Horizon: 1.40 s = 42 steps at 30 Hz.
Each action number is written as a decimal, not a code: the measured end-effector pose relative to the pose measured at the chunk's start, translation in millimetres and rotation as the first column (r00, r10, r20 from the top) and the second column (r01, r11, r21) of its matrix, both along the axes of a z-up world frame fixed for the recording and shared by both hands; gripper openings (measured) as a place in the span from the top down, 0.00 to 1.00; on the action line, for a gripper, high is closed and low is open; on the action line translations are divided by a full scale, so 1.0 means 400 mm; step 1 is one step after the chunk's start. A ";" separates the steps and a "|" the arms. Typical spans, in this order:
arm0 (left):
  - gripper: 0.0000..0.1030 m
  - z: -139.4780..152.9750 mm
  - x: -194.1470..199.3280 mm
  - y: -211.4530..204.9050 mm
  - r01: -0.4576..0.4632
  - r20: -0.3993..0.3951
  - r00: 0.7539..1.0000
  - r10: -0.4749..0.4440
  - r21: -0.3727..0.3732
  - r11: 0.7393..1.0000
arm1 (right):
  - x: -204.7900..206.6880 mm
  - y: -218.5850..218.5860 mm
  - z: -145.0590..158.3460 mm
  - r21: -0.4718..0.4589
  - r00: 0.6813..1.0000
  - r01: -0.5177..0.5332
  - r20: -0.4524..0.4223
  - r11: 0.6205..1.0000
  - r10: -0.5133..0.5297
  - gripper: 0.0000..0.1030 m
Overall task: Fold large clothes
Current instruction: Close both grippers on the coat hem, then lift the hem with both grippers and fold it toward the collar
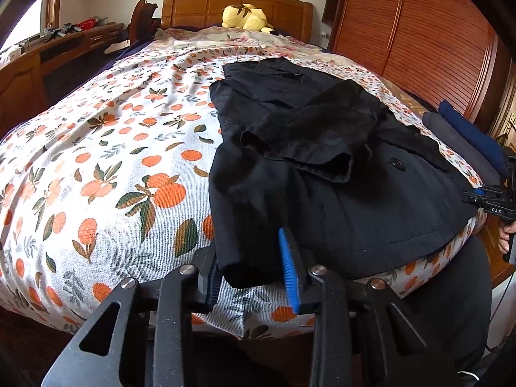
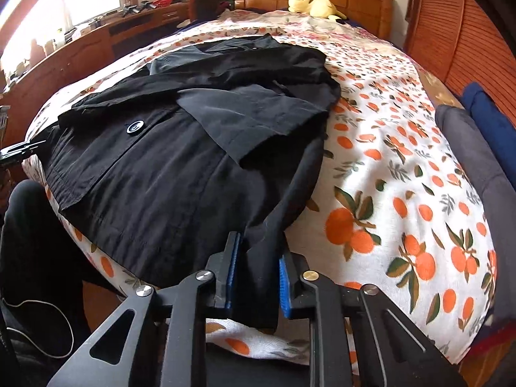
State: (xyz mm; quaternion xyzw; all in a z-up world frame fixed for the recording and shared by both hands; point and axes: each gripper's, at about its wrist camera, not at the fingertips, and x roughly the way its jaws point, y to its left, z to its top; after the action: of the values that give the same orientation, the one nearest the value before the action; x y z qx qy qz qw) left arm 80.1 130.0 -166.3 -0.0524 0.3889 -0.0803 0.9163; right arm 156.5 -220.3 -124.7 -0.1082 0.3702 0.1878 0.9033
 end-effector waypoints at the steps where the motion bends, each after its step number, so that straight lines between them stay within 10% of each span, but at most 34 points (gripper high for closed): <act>1: 0.68 0.000 -0.001 0.000 0.002 0.001 1.000 -0.002 0.003 1.000 | 0.000 0.005 0.000 -0.003 1.000 -0.004 0.003 1.000 0.004 0.83; 5: 0.92 0.025 -0.012 -0.007 -0.011 0.049 0.999 0.011 -0.004 1.000 | -0.008 0.014 0.008 -0.009 0.999 -0.012 0.031 1.000 0.012 0.90; 18: 0.94 0.291 -0.029 -0.068 -0.006 0.284 0.959 0.005 0.002 1.000 | -0.033 -0.047 0.205 0.128 0.983 -0.014 0.184 0.992 -0.010 0.92; 32: 0.95 0.584 -0.217 -0.018 -0.028 0.498 0.867 0.014 0.020 0.999 | -0.311 -0.122 0.432 0.109 0.923 -0.035 0.385 0.993 -0.010 0.92; 42: 0.95 0.514 -0.145 0.017 -0.029 0.419 0.907 0.037 -0.025 0.999 | -0.299 -0.156 0.372 0.108 0.942 -0.047 0.336 0.993 0.008 0.92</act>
State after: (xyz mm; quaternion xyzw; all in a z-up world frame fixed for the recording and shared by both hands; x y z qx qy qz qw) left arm 21.9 136.9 39.2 -0.0490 0.1814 -0.0777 0.9791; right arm 36.8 -282.8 24.0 -0.0916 0.1985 0.2002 0.9551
